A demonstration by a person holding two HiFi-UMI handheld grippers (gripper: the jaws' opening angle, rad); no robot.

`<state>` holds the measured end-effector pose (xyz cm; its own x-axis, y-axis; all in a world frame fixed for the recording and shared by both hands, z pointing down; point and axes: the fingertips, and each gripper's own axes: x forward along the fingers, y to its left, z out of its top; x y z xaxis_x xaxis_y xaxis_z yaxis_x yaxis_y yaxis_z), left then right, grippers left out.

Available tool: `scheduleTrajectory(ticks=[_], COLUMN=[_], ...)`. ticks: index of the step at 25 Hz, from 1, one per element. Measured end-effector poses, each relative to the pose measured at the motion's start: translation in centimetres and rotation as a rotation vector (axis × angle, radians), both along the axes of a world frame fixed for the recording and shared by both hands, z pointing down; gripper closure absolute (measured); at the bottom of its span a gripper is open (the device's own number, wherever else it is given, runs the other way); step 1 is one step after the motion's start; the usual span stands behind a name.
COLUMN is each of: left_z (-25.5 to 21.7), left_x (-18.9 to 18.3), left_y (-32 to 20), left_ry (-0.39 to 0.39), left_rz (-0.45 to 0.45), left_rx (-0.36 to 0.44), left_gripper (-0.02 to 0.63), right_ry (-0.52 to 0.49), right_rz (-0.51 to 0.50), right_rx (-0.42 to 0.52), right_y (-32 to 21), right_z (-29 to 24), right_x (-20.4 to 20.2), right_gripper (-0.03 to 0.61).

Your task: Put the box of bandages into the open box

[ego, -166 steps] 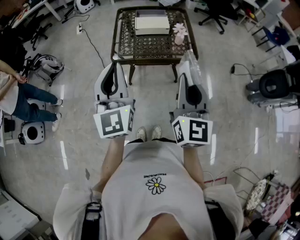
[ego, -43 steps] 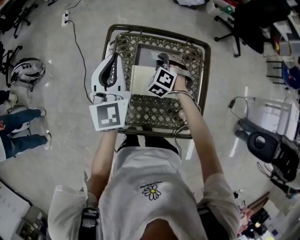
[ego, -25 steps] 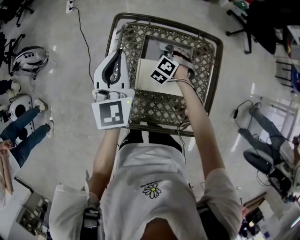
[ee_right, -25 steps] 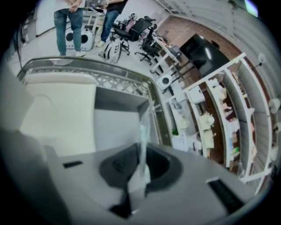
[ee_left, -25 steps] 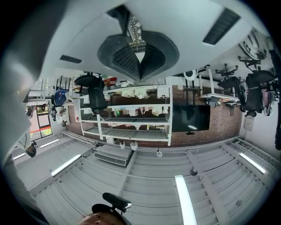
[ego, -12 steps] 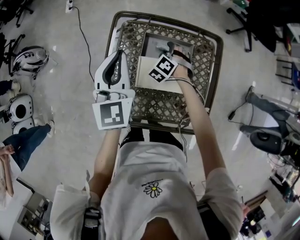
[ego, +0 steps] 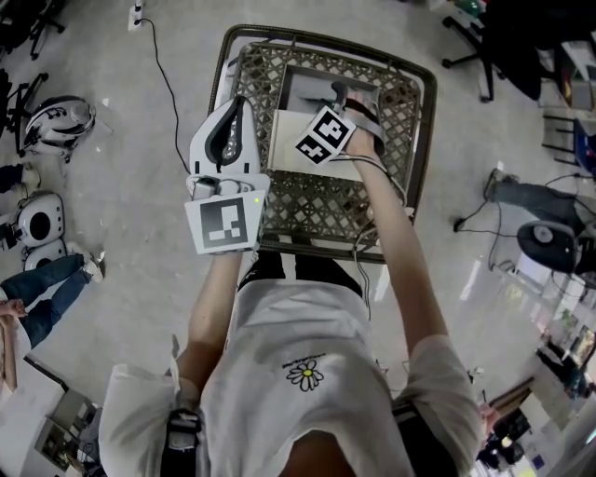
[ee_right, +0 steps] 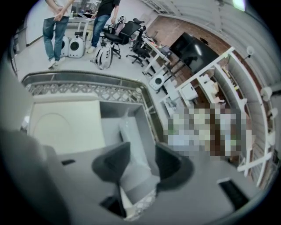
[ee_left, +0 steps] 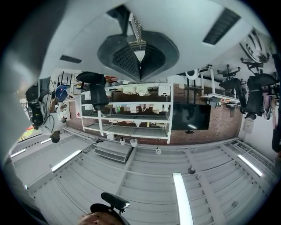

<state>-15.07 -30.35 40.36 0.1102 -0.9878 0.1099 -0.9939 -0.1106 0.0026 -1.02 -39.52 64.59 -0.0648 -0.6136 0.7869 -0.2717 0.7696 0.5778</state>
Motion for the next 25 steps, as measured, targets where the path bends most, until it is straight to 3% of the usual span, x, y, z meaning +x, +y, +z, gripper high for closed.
scheduleTrajectory(ticks=[21, 25], left_z=[-2.7, -3.3], left_x=[0.9, 1.1], left_y=[1.4, 1.6], left_ry=[0.020, 0.019], left_rz=[0.026, 0.028], left_rx=[0.056, 0.069], left_gripper=[0.592, 0.592], right_ry=[-0.023, -0.069], right_rz=[0.006, 0.029], right_rx=[0.087, 0.086], right_y=[0.2, 0.5], right_z=[-4.7, -5.9], right_x=[-0.2, -0.5], right_gripper=[0.385, 0.385])
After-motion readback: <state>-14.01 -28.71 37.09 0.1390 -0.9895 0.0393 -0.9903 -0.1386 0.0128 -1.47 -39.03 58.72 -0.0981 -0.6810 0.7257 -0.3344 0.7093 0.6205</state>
